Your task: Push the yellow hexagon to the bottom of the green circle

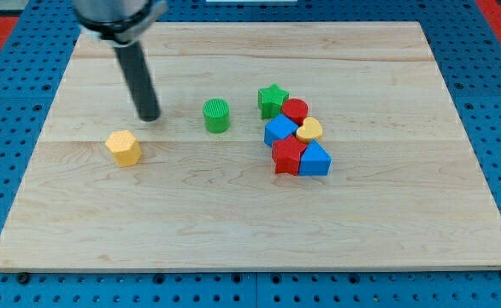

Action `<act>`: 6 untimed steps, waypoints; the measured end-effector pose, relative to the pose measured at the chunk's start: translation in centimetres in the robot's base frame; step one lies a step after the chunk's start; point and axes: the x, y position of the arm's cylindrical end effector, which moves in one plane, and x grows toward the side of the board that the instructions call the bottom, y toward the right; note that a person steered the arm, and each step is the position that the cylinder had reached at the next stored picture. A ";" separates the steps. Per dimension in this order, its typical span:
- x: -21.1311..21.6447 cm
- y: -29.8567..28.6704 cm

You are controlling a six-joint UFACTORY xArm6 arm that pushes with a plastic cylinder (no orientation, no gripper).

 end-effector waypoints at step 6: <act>4.1 -15.9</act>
